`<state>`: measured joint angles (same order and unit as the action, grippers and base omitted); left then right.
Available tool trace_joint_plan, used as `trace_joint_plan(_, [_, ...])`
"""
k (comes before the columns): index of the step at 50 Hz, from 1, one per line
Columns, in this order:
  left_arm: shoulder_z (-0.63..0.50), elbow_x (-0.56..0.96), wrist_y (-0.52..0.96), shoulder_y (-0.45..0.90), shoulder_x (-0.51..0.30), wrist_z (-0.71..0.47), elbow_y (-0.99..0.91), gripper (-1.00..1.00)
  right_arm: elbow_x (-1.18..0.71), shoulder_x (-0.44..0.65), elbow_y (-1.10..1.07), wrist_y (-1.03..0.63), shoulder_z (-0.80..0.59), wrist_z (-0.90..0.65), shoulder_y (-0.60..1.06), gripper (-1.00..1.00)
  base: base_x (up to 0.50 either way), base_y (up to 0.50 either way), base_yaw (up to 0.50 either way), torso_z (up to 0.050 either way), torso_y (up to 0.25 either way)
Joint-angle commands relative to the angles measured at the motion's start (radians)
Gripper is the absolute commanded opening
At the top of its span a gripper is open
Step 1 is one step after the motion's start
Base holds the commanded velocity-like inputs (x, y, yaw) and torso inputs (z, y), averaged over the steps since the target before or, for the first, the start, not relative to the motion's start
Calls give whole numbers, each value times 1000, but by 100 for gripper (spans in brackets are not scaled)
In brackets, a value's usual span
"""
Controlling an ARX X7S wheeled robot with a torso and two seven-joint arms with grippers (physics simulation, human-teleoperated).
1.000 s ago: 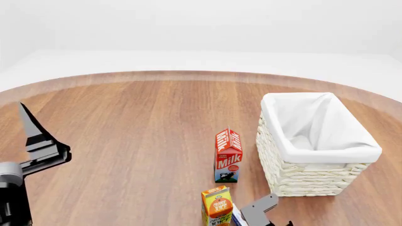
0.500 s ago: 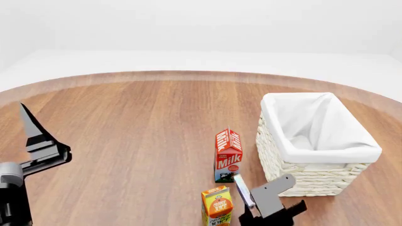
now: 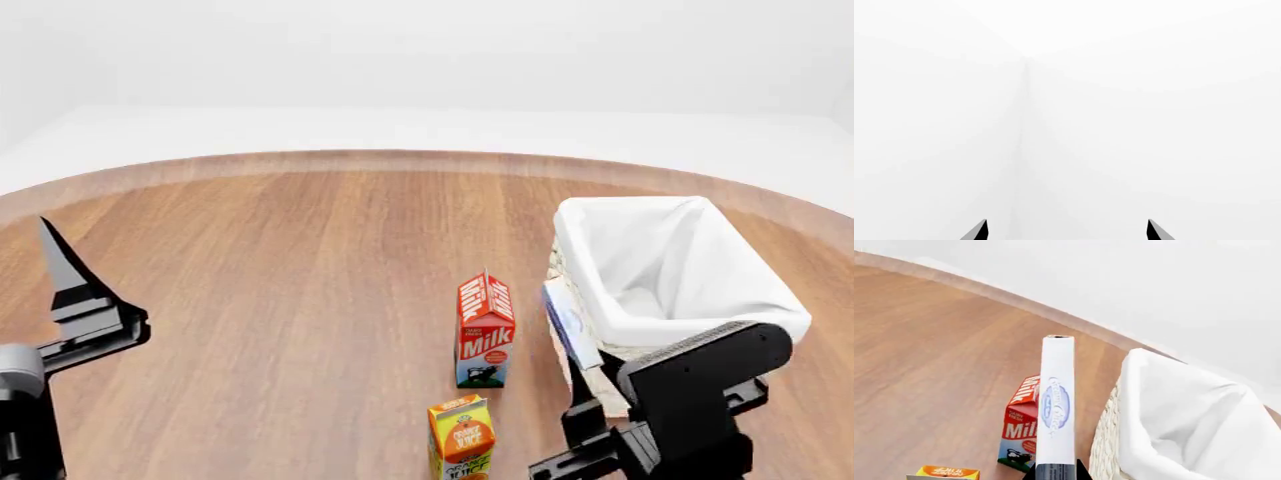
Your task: Pick up the cream cheese box and the butter, and put them in the basket.
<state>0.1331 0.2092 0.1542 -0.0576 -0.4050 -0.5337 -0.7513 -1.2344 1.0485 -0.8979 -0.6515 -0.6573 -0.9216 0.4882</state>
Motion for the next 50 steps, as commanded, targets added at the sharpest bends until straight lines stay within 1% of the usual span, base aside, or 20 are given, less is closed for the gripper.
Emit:
trace_joint_plan(1, [34,2,-6,-5,16,24,-13,100,-90,110,-123,49,134,-49,56,-100,0,0,0,0,0])
trace_joint_plan(11, [33,3,-1,-5,12,21,-19,100,-175,235,-140,125,219,-75,108,-100,0,0,0,0,0])
trace_joint_plan(20, [27,1,0,-5,11,19,-22,100,-221,314,-130,157,273,-78,155,-100,0,0,0,0,1])
trace_joint_plan(32, [25,0,-3,-6,9,16,-20,100,-268,368,-108,166,328,-73,218,-100,0,0,0,0,0])
trace_joint_plan(34, [22,-2,-3,-5,9,16,-20,100,-292,377,-100,158,344,-66,249,-100,0,0,0,0,0])
trace_joint_plan(39, [18,-1,-4,-4,8,17,-17,100,-339,355,-82,84,360,-65,354,-100,0,0,0,0,0])
trace_joint_plan(40, [18,-1,-4,-4,7,16,-17,100,-357,343,-72,54,364,-61,400,-100,0,0,0,0,0])
trace_joint_plan(43, [17,-1,-4,-4,7,16,-17,100,-382,315,-59,2,358,-66,468,-100,0,0,0,0,3])
trace_joint_plan(50, [15,1,0,-3,5,15,-20,100,-437,213,36,-172,321,-26,715,-100,0,0,0,0,0])
